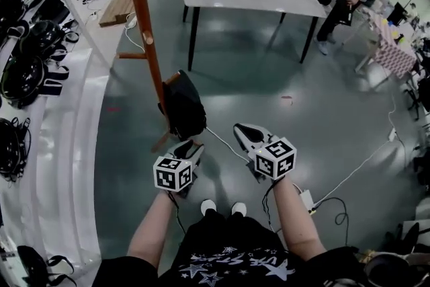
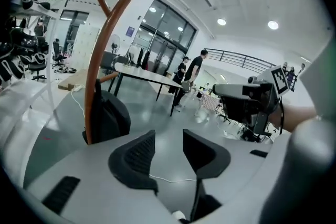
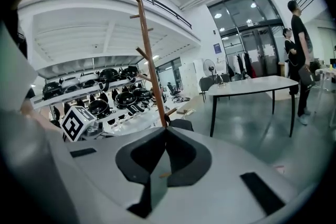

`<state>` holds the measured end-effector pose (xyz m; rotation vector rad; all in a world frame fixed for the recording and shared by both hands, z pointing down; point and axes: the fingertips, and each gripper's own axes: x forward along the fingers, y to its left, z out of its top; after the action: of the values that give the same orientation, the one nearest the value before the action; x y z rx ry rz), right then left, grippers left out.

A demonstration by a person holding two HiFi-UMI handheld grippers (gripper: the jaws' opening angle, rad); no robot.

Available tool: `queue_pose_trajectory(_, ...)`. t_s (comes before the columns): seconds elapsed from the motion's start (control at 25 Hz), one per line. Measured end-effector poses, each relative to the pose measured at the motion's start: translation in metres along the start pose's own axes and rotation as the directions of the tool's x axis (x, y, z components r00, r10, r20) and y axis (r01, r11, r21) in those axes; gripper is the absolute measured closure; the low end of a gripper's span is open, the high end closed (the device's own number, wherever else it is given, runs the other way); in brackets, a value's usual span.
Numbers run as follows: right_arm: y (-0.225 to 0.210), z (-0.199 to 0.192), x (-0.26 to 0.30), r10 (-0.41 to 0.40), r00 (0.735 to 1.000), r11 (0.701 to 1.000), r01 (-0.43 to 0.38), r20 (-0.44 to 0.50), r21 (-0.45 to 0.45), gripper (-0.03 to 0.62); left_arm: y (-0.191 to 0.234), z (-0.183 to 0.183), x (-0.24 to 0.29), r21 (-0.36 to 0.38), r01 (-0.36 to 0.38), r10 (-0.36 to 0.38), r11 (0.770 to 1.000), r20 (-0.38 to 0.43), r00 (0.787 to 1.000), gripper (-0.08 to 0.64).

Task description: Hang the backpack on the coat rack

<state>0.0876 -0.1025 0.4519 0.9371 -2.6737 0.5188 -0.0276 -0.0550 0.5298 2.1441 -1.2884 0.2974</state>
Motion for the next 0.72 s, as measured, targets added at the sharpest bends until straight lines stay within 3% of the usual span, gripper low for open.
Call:
queue_pose_trajectory(0.28,0.0,-0.003,-0.034,-0.062,0.998,0.998,0.061,0.013,0.023,0.58,-0.026,0.022,-0.012,0.034,0.013,-0.014,0.999,0.057,0.998,0.435)
queue_pose_trajectory(0.52,0.006,-0.026,-0.083,-0.075,0.997,0.996,0.074,0.015,0.045,0.581,-0.067,0.009,-0.029,0.067,0.03,-0.035,0.997,0.07,0.997,0.518)
queue_pose_trajectory(0.72,0.019,-0.049,-0.128,-0.086,0.996,0.994,0.084,0.025,0.063,0.581,-0.108,-0.01,-0.047,0.098,0.049,-0.057,0.994,0.079,0.995,0.537)
